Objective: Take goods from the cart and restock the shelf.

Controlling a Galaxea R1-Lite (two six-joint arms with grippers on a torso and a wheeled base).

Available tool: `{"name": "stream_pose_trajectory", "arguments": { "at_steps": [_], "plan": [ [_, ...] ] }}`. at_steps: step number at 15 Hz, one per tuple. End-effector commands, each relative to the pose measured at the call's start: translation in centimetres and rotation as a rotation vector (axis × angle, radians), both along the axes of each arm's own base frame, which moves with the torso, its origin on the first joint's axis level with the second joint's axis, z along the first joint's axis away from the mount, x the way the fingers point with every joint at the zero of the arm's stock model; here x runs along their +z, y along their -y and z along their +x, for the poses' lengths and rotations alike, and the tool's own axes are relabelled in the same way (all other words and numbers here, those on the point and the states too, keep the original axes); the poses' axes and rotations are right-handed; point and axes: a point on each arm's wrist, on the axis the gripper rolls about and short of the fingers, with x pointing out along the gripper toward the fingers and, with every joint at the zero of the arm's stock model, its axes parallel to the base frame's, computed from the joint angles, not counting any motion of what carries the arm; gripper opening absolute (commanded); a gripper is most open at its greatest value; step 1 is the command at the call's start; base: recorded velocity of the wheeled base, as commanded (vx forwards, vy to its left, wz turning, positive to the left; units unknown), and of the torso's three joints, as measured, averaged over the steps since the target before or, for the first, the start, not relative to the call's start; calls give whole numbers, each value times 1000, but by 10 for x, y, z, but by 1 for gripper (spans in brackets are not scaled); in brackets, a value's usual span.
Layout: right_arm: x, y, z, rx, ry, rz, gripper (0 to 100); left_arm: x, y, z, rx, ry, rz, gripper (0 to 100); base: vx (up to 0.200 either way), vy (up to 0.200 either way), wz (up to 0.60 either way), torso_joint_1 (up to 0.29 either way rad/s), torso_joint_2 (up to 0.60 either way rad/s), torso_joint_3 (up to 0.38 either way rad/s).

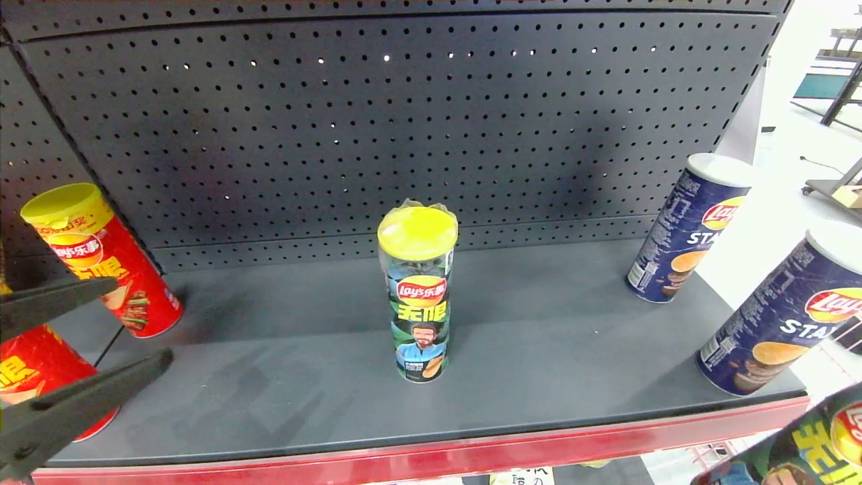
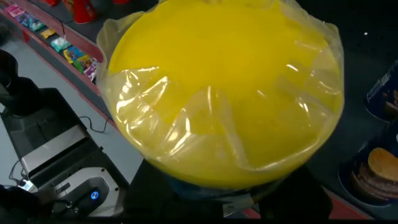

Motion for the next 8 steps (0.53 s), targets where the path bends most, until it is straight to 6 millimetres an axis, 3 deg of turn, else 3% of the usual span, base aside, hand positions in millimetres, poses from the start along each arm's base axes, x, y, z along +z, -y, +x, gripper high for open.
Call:
{"name": "stream_pose_trajectory", "arguments": {
  "at_steps": [1, 4, 8],
  "plan": [
    [9, -8, 23, 1, -57, -20, 0, -11, 34, 61, -204, -138, 28, 100, 0, 0, 0, 0, 0, 0],
    [12, -9, 27, -8, -42, -10, 0, -24, 66, 108, -323, -160, 141, 100, 0, 0, 0, 0, 0, 0],
    [14, -9, 28, -18, -67, 22, 0, -27, 97, 145, -420, -135, 176, 100, 0, 0, 0, 0, 0, 0]
  ]
}}
